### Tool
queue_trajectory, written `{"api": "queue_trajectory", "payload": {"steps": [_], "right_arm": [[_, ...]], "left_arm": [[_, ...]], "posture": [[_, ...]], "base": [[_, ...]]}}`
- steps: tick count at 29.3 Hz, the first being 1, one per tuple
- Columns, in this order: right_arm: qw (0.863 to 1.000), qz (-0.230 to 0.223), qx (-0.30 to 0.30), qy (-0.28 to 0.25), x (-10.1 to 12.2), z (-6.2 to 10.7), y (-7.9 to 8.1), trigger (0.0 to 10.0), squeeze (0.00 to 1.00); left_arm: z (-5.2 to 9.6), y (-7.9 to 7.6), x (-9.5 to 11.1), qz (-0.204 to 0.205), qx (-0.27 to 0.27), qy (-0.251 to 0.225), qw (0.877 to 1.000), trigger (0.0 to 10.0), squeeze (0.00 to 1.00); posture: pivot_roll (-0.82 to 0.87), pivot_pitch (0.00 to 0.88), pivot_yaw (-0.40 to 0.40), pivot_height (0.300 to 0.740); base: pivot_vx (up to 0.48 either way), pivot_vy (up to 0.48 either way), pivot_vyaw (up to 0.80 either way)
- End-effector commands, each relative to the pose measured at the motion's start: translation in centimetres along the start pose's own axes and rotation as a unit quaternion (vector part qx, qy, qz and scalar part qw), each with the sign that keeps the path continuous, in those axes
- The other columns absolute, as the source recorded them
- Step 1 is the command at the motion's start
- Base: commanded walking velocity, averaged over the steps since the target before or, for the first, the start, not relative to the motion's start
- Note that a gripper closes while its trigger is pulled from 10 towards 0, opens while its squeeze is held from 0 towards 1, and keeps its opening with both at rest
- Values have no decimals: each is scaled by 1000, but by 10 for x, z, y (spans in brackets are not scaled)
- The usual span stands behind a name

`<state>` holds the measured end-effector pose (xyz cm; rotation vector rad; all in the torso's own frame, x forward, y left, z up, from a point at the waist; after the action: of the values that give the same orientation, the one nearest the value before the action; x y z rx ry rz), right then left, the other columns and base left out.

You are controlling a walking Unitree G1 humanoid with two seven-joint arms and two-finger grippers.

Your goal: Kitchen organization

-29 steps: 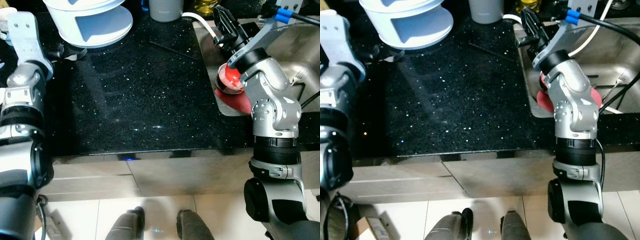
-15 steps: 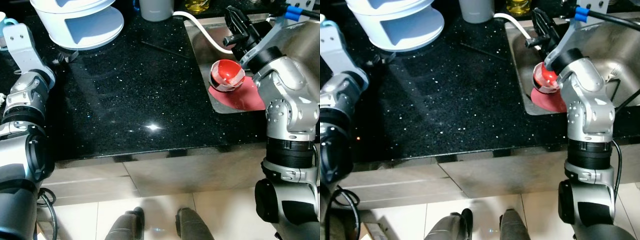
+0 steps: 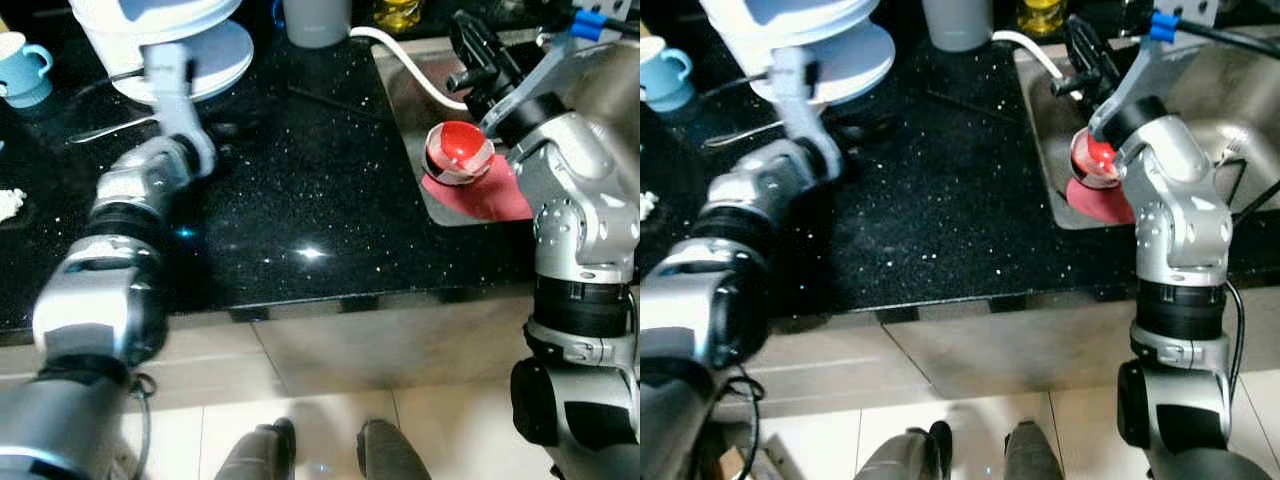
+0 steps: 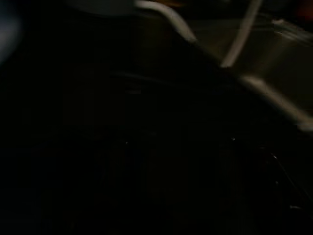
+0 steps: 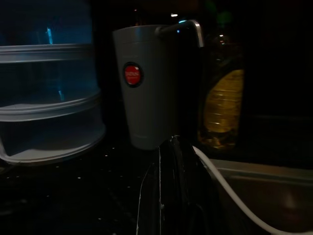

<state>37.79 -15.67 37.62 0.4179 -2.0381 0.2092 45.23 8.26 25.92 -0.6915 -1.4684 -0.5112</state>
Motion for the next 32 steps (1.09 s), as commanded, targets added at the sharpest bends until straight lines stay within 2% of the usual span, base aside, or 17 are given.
{"api": "queue_trajectory", "payload": {"steps": [1,3,4,5,7,9,10,11,12,13,15,16,20,21,24,28,32], "right_arm": [[1000,-2,7,-14,7,-2,4,10000,0],[1000,-4,10,-15,6,-3,6,10000,0],[1000,-4,10,-15,6,-3,6,10000,0],[1000,-7,13,-18,7,-4,8,10000,0],[1000,-10,14,-21,7,-5,9,10000,0],[1000,-12,15,-22,7,-6,10,10000,0],[1000,-14,16,-22,7,-6,10,10000,0],[1000,-14,16,-22,7,-6,10,10000,0],[999,-17,18,-24,7,-6,11,10000,0],[999,-17,18,-24,7,-6,11,10000,0],[999,-23,21,-27,7,-6,13,10000,0],[999,-23,21,-27,7,-6,13,10000,0],[999,-30,36,-26,7,-8,22,10000,0],[999,-30,36,-26,7,-8,22,10000,0],[997,-31,71,-3,-7,-14,44,10000,0],[995,-36,91,11,-14,-18,56,10000,0],[993,-43,104,19,-18,-21,64,10000,0]], "left_arm": [[-7,-17,-12,18,-35,16,999,10000,0],[-13,-28,1,-2,-51,-8,999,10000,0],[-13,-28,1,-2,-51,-8,999,10000,0],[-12,-11,20,-48,15,-38,998,10000,0],[-2,15,34,-101,102,-49,988,10000,0],[12,35,45,-173,166,-55,969,10000,0],[23,48,51,-209,206,-54,954,10000,0],[23,48,51,-209,206,-54,954,10000,0],[35,61,58,-236,243,-55,939,10000,0],[35,61,58,-236,243,-55,939,10000,0],[55,81,64,-251,294,-44,921,10000,0],[55,81,64,-251,294,-44,921,10000,0],[90,116,56,-210,371,-9,904,10000,0],[90,116,56,-210,371,-9,904,10000,0],[120,141,51,-186,438,2,880,10000,0],[134,149,50,-171,461,2,871,10000,0],[141,153,50,-162,470,-1,868,10000,0]], "posture": [[-198,151,109,740],[-196,148,109,740],[-196,148,109,740],[-189,145,106,740],[-182,144,104,740],[-173,143,103,740],[-173,143,103,740],[-173,143,103,740],[-169,143,101,740],[-169,143,101,740],[-160,145,98,740],[-160,145,98,740],[-145,188,89,740],[-145,188,89,740],[-135,224,71,740],[-121,242,54,740],[-114,249,42,740]], "base": [[0,0,0],[0,0,0],[0,0,0],[0,0,0],[0,0,0],[0,0,0],[0,0,0],[0,0,0],[0,0,0],[0,0,0],[0,0,0],[0,0,0],[0,0,0],[0,0,0],[0,0,0],[0,0,0],[0,0,0]]}}
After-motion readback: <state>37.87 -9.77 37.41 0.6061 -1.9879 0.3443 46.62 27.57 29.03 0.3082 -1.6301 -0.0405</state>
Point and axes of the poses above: a point about 5 cm out from each wrist's last joint towards the gripper, its own z axis pointing back from the gripper into the wrist, its own x axis along the axis of the wrist's last joint, y = z × x, the point moved 6 cm from there along -z, pointing out of the wrist towards the gripper, and after that the axes turned 9 degrees about -z, right-handed, at the moved point
